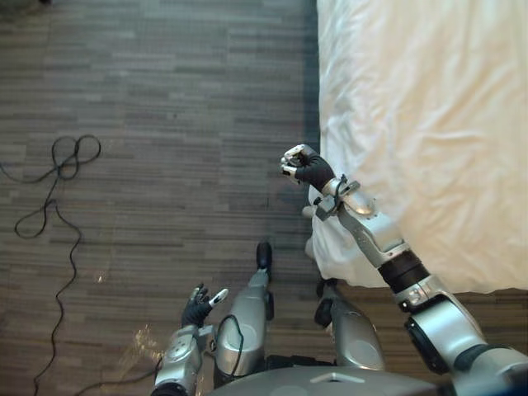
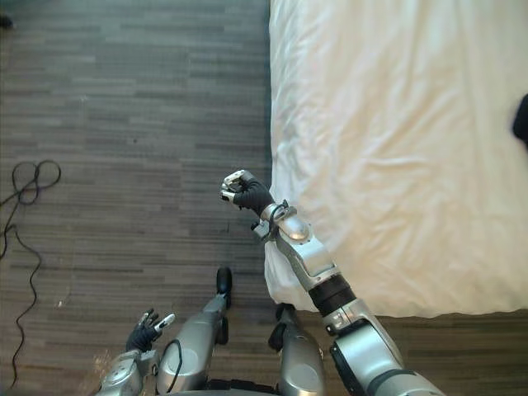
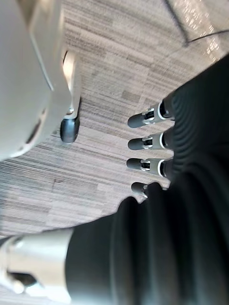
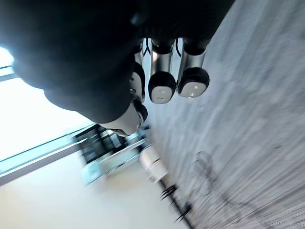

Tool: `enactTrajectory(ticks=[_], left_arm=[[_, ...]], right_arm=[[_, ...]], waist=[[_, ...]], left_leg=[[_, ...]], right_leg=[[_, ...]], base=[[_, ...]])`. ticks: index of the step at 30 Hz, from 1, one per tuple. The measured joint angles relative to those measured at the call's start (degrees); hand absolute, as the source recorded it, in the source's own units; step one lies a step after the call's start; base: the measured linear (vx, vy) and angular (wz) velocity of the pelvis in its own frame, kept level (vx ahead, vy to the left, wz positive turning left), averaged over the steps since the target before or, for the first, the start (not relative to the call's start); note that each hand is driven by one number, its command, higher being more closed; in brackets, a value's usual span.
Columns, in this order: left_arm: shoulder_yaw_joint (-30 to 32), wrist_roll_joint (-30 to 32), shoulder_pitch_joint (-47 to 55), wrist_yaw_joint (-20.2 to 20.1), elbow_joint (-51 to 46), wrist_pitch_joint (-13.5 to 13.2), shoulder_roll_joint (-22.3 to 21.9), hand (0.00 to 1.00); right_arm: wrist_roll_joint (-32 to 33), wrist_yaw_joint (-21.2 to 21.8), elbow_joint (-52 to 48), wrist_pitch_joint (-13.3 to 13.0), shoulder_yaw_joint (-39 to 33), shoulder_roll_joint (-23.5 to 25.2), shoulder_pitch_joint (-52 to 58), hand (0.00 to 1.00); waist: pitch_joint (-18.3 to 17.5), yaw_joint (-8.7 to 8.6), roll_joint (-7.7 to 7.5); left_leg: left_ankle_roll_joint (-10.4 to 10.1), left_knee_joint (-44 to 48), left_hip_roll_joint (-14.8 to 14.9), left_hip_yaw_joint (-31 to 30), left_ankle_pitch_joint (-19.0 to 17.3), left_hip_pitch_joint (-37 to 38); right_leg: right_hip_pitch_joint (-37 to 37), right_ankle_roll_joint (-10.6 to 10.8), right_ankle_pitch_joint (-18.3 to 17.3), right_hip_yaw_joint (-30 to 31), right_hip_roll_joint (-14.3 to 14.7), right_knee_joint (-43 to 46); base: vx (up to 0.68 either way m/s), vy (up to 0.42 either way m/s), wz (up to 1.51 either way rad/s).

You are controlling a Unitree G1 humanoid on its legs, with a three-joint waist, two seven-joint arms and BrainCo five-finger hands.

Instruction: Tidy the bed and pick cloth on bed and put in laundry

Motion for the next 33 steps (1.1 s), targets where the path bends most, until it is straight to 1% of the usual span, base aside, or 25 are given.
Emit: enactTrajectory(ticks=[3,5,6,8,9,10,11,12,13,14,16,18,19,20,21,22,24,26,27,28,29,30,31,32,33], left_arm=[[-1.37,0.04,-2.54,0.43,-0.84,-0.27,-0.45,0.00],[-2.58,0.18,-4.18,0.51,-1.76,-0.37,-1.48,0.00],[-2.62,0.24,-4.45,0.50,-2.14,-0.47,-1.73,0.00],[-3.80,2.01,-5.61,1.14,-2.20,-1.04,-2.03,0.00],[-4.35,2.09,-5.85,1.41,-2.22,-1.31,-2.15,0.00],[-5.10,2.04,-6.37,1.59,-2.21,-1.39,-2.66,0.00],[-5.45,1.80,-6.70,1.61,-2.21,-1.39,-2.97,0.00],[-5.57,1.15,-6.98,1.64,-2.25,-1.35,-3.14,0.00],[-5.56,0.85,-7.12,1.66,-2.26,-1.34,-3.12,0.00],[-5.54,-0.36,-7.38,1.66,-2.49,-1.30,-3.13,0.00],[-5.41,-0.89,-7.63,1.63,-2.65,-1.12,-3.21,0.00],[-4.28,-0.79,-7.60,1.66,-3.45,-0.86,-3.68,0.00],[-4.00,-0.73,-7.45,1.65,-3.78,-0.65,-3.76,0.00],[-3.45,-0.48,-7.16,1.64,-4.23,-0.26,-3.83,0.00],[-3.22,-0.31,-7.13,1.67,-4.50,0.13,-3.87,0.00],[-2.81,-0.19,-7.08,1.68,-4.71,0.23,-4.00,0.00],[-1.62,0.38,-6.72,1.85,-5.60,0.50,-4.54,0.00],[-1.31,1.45,-6.10,2.39,-6.38,1.15,-4.74,0.00],[-1.22,1.98,-5.84,2.52,-6.37,1.19,-4.77,0.00],[-1.05,2.53,-5.07,2.82,-6.25,1.33,-4.78,0.00],[-0.54,2.66,-4.07,2.82,-5.80,1.37,-4.71,0.00],[-0.38,2.81,-3.80,2.82,-4.96,1.40,-4.71,0.00],[-0.32,4.02,-3.32,2.78,-2.93,1.54,-4.74,0.00],[-0.32,4.72,-2.19,2.72,-1.44,1.64,-4.81,0.00],[-0.26,4.86,-1.50,2.66,-0.95,1.64,-4.81,0.00]], right_arm=[[-0.08,-4.06,6.11,-0.11,-2.19,-0.69,-0.23,1.00],[0.25,-7.44,13.52,-0.25,-4.90,-1.43,-0.68,1.00],[0.44,-8.18,15.41,-0.27,-5.48,-1.70,-0.64,1.00],[0.83,-10.74,21.68,-0.84,-6.81,-2.17,-0.18,1.00],[1.40,-10.81,22.80,-1.44,-7.12,-1.97,0.05,1.00],[3.03,-10.47,25.22,-2.73,-8.53,-1.60,0.36,1.00],[3.78,-9.95,26.90,-3.61,-9.49,-1.53,0.50,1.00],[5.71,-8.72,28.71,-5.03,-10.86,-1.08,0.65,1.00],[6.46,-8.22,29.23,-5.66,-11.58,-0.62,0.69,1.00],[7.55,-7.07,30.23,-6.86,-13.65,0.37,0.94,1.00],[9.10,-5.08,31.29,-8.56,-15.92,1.40,1.89,1.00],[10.34,-1.77,31.62,-9.67,-17.73,2.24,4.84,1.00],[10.83,-0.74,31.63,-9.73,-18.36,2.73,5.60,1.00],[11.83,0.69,31.71,-9.62,-19.78,3.95,7.09,1.00],[11.93,2.40,31.69,-9.55,-20.46,4.73,8.95,1.00],[11.99,3.25,31.69,-9.46,-21.07,5.29,10.09,1.00],[12.49,6.10,31.70,-8.49,-23.19,6.76,15.03,1.00],[13.15,7.65,31.68,-7.84,-26.22,7.74,18.93,1.00],[13.81,7.80,31.80,-7.53,-27.38,7.94,20.48,1.00],[14.25,7.89,31.76,-7.07,-29.33,7.97,23.54,1.00],[15.20,7.89,30.96,-7.06,-31.43,7.85,26.01,1.00],[15.81,7.82,30.92,-7.08,-32.48,7.88,27.19,1.00],[16.49,7.75,30.92,-7.15,-34.29,7.62,30.32,1.00],[17.31,7.59,30.92,-7.18,-35.85,7.29,34.25,1.00],[17.95,7.48,30.92,-7.26,-36.45,7.28,36.09,1.00]], waist=[[0.75,0.10,1.32],[1.59,-0.06,2.86],[1.71,-0.05,3.12],[2.09,-0.15,4.14],[2.29,-0.27,4.60],[2.79,-0.45,5.58],[3.04,-0.54,6.16],[3.13,-0.97,6.77],[3.14,-1.14,6.88],[3.18,-1.33,6.95],[3.18,-1.38,6.95],[3.19,-1.83,6.93],[3.22,-2.17,6.87],[3.31,-3.37,6.71],[3.34,-4.15,6.64],[3.40,-4.39,6.48],[3.26,-5.18,5.99],[3.03,-6.57,5.52],[2.71,-6.76,5.11],[1.83,-7.09,4.05],[0.66,-7.34,2.66],[-0.07,-7.64,2.08],[-2.27,-7.81,1.00],[-5.10,-7.74,0.25],[-6.29,-7.72,0.03]], left_leg=[[0.23,0.85,-0.82,-0.13,0.15,-3.63],[0.26,1.21,-1.23,0.06,0.17,-5.40],[0.26,1.37,-1.34,0.11,0.17,-5.95],[0.26,1.83,-1.53,0.16,0.17,-7.56],[0.26,1.85,-1.54,0.12,0.17,-7.82],[0.26,1.85,-1.63,0.02,0.17,-7.97],[0.26,1.85,-1.75,0.02,0.17,-7.96],[0.25,1.85,-1.96,0.02,0.18,-7.96],[0.25,1.85,-2.03,0.05,0.18,-7.94],[0.25,1.85,-2.17,0.08,0.17,-7.90],[0.24,1.85,-2.35,0.10,0.16,-7.86],[0.17,1.84,-2.64,0.10,0.12,-7.70],[0.15,1.84,-2.72,0.11,0.11,-7.59],[0.02,1.83,-2.88,0.18,0.00,-7.16],[-0.32,1.79,-3.00,0.94,-0.27,-6.36],[-0.40,1.72,-3.02,1.54,-0.44,-5.70],[0.33,1.76,-2.87,3.38,-1.79,-2.80],[0.84,1.80,-2.64,4.94,-2.85,-0.95],[0.92,1.81,-2.51,5.72,-3.16,-0.41],[1.01,1.83,-2.20,7.32,-3.81,0.54],[0.80,1.85,-1.80,8.87,-4.42,1.80],[0.71,1.86,-1.52,9.47,-4.73,2.54],[0.31,1.85,-0.93,10.40,-5.36,4.29],[-0.07,1.79,-0.25,11.13,-6.03,6.07],[-0.34,1.72,0.11,11.45,-6.35,7.15]], right_leg=[[-3.10,0.40,0.48,0.10,-0.97,-0.02],[-4.99,0.51,1.12,0.53,-1.45,-0.01],[-5.53,0.51,1.14,0.75,-1.56,0.01],[-7.27,0.61,1.22,1.68,-1.68,0.08],[-7.50,0.65,1.27,1.69,-1.67,0.08],[-7.62,0.70,1.30,1.68,-1.72,0.09],[-7.63,0.74,1.33,1.73,-1.83,0.09],[-7.65,0.88,1.41,1.80,-2.03,0.10],[-7.65,0.95,1.45,1.86,-2.11,0.10],[-7.67,1.02,1.50,2.06,-2.25,0.10],[-7.66,1.08,1.53,2.26,-2.43,0.10],[-7.47,1.10,1.55,2.70,-2.70,0.10],[-7.35,1.12,1.56,2.89,-2.76,0.10],[-6.98,1.14,1.57,3.20,-2.94,0.10],[-6.39,1.30,1.68,3.58,-3.10,0.08],[-6.04,1.35,1.71,4.13,-3.13,0.09],[-4.41,1.56,1.84,6.50,-3.00,0.00],[-3.29,1.58,1.85,7.96,-2.80,-0.04],[-3.22,1.59,1.85,8.63,-2.70,-0.05],[-3.16,1.62,1.88,9.78,-2.40,-0.06],[-2.79,1.64,1.86,11.04,-1.97,-0.10],[-2.32,1.61,1.82,11.31,-1.69,-0.14],[-1.01,1.46,1.51,11.65,-1.14,-0.30],[0.42,1.24,0.94,11.81,-0.46,-0.40],[1.25,1.04,0.64,11.81,-0.09,-0.41]], base=[[0.07,0.052,0.08],[0.05,0.049,-0.01],[0.05,0.048,-0.07],[0.04,0.028,-0.07],[0.00,0.000,0.00],[0.00,0.000,0.00],[0.00,0.000,0.00],[0.01,0.033,-0.01],[0.02,0.041,-0.01],[0.02,0.036,-0.01],[0.01,0.020,0.01],[0.04,0.049,0.05],[0.03,0.044,0.03],[0.03,0.046,-0.06],[0.03,0.048,-0.15],[0.03,0.041,-0.37],[0.04,0.031,-0.55],[0.04,0.020,-0.47],[0.06,0.012,-0.64],[0.09,-0.019,-0.73],[0.10,-0.029,-0.71],[0.12,-0.054,-0.59],[0.13,-0.067,-0.47],[0.14,-0.076,-0.42],[0.15,-0.089,-0.39]])
